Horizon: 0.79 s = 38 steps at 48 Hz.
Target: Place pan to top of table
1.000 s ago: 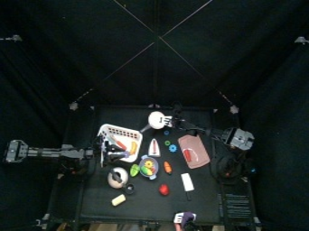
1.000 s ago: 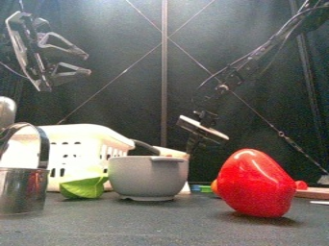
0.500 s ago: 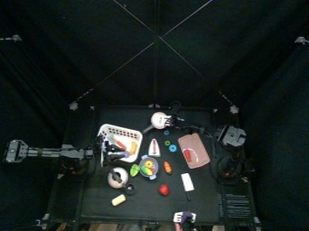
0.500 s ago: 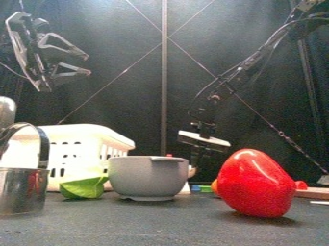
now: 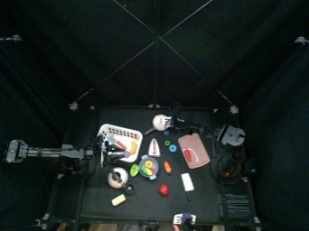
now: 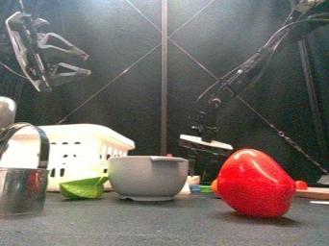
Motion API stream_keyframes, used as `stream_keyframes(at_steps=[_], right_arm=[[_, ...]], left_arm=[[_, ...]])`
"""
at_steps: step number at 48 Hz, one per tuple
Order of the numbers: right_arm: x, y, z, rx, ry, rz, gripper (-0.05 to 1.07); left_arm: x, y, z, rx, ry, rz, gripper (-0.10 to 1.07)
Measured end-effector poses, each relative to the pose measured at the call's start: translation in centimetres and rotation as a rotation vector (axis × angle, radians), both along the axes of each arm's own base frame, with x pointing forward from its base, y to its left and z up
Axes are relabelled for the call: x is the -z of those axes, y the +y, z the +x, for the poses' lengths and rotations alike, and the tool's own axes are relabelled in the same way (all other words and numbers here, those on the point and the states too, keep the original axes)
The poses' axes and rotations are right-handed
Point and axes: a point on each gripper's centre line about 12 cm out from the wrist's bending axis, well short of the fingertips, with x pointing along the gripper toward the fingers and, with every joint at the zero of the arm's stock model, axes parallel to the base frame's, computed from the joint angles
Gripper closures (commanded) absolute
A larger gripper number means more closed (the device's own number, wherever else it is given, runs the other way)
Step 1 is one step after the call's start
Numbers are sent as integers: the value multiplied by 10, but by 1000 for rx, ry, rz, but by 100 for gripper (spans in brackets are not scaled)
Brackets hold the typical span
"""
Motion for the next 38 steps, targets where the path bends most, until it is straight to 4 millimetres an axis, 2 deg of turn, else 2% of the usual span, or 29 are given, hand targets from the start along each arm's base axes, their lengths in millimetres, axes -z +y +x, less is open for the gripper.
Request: stream_keyframes(at_steps=[38], right_arm=[[0, 7, -4, -17, 16, 2, 24]], left_arm=[[0, 0, 0, 0, -2, -1, 19]])
